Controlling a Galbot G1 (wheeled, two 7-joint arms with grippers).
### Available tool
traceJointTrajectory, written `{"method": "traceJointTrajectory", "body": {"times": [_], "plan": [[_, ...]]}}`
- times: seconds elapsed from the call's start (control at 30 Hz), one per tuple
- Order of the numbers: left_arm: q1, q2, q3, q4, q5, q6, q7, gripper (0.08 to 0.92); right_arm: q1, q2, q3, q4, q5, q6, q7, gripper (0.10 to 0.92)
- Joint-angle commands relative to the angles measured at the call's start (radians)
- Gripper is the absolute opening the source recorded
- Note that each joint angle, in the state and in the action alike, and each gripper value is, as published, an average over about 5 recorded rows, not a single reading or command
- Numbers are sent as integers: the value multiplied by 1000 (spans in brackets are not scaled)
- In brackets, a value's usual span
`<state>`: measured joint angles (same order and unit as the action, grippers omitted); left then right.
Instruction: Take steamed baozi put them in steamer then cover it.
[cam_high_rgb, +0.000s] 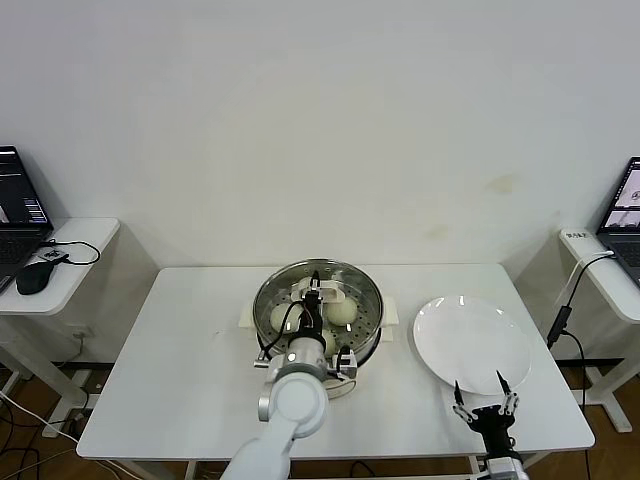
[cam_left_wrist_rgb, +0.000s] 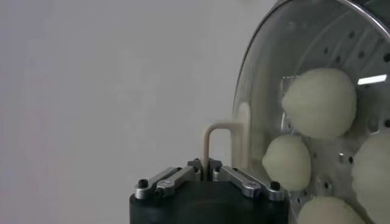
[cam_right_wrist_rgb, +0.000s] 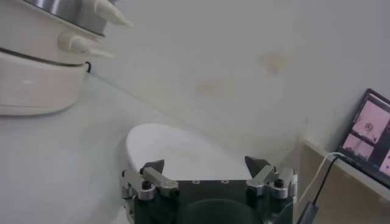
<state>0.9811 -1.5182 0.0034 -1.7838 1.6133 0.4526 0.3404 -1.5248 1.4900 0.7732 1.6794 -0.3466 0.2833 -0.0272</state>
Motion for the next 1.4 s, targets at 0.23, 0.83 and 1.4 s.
{"method": "traceJointTrajectory", "body": {"times": [0.23, 0.83, 1.4], "plan": [[2, -19, -1, 9, -4, -2, -8, 132, 0, -1, -3, -3, -2, 2, -1, 823], [170, 90, -45, -257, -123, -7, -19, 552, -7, -3, -8, -1, -11, -1, -4, 823], [708, 203, -434, -572, -1225, -313, -509, 822, -58, -81, -8, 17, 78, 16, -16, 823]]}}
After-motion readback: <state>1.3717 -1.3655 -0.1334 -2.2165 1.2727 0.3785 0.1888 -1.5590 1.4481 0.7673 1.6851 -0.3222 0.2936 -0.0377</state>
